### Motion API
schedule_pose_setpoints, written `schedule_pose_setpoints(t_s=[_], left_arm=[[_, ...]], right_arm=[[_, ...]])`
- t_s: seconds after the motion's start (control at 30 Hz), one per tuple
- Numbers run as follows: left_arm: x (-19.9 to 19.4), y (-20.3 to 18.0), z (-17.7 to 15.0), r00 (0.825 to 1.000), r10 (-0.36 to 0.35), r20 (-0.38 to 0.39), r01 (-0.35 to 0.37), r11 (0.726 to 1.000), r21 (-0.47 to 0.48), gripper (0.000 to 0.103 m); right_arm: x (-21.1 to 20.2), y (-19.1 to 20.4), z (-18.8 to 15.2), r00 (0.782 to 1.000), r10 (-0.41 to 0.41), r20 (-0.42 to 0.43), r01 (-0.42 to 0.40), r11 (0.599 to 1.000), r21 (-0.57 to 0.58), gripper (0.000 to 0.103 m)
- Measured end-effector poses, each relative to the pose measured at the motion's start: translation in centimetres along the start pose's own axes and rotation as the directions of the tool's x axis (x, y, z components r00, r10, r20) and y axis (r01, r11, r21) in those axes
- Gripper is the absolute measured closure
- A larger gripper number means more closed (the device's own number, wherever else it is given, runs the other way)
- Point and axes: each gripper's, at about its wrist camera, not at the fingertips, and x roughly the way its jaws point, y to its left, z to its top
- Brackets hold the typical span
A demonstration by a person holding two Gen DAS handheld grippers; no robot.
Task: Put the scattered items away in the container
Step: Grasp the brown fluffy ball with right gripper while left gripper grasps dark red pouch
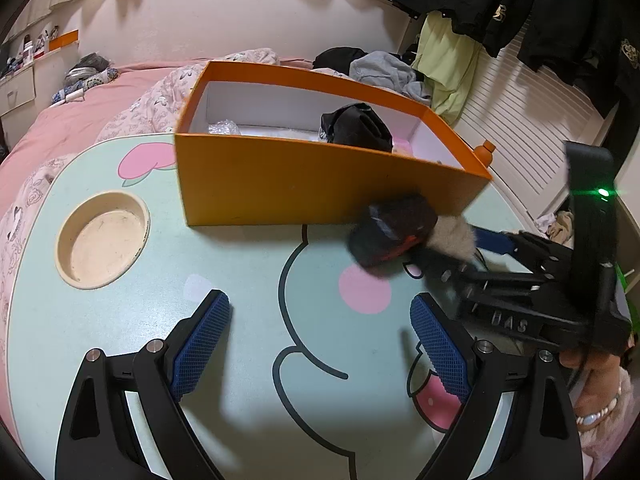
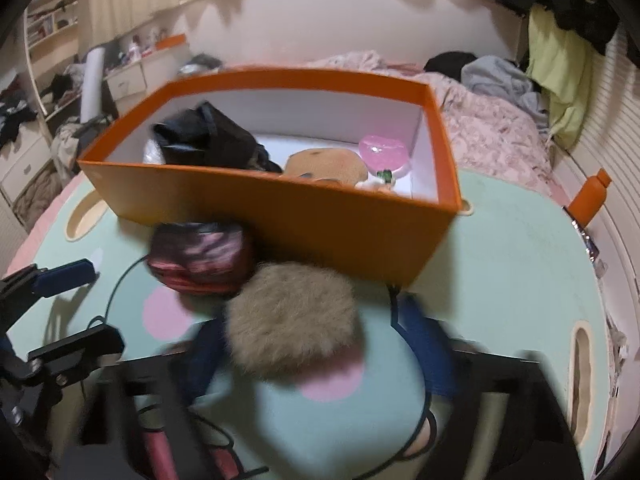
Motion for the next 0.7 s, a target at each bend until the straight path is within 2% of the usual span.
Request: schedule_pose_setpoints(t_s=[0.03,0.17,0.3,0.43,0.5,0.57,0.6,0.63,0.7], left_arm=[[0.0,0.1,0.0,1.0,-0.001,0.0,0.001,1.0,-0.001,0.011],[0.0,0.0,0.0,1.0,0.003,-0.002,-0.003,1.0,0.002,0.011],[0.0,-0.5,0.1,0.998,0.059,-0.012,-0.059,0.998,0.019,0.011],[-0.2,-2.7,0.0,1.0,0.008,-0.01,-0.007,0.997,0.08,0.011],[-0.1,-3.7,0.0,1.0,0.005,-0.01,-0.003,0.993,0.119,0.011],[0.1,-4.7,-0.1,1.0,0.026,-0.006,-0.025,0.987,0.156,0.011],[0.1,-5.0,-0.1,0.999,0.038,0.0,-0.037,0.986,0.164,0.011],[0.1,-5.1,-0.1,0.999,0.049,0.003,-0.049,0.985,0.165,0.011],[-0.2,-4.9,0.0,0.998,0.055,0.011,-0.056,0.986,0.157,0.011]], right_arm=[[-0.4,-0.2,-0.3,1.0,-0.009,0.005,0.009,1.0,0.015,0.063],[-1.7,-0.9,-1.6,1.0,0.008,0.008,-0.008,0.999,0.04,0.064],[-2.9,-2.5,-2.9,0.998,0.062,0.026,-0.064,0.991,0.12,0.065],[-4.1,-4.4,-3.8,0.994,0.085,0.073,-0.099,0.972,0.215,0.065],[-4.2,-5.5,-3.6,0.995,0.059,0.078,-0.077,0.965,0.252,0.065],[-3.7,-6.0,-2.9,0.999,0.008,0.052,-0.021,0.968,0.248,0.065],[-3.2,-6.1,-2.5,0.999,0.009,0.032,-0.017,0.969,0.247,0.065],[-2.7,-6.1,-2.0,1.0,0.017,0.019,-0.021,0.971,0.237,0.065],[-1.7,-5.7,-0.9,1.0,-0.031,-0.005,0.031,0.982,0.188,0.065]])
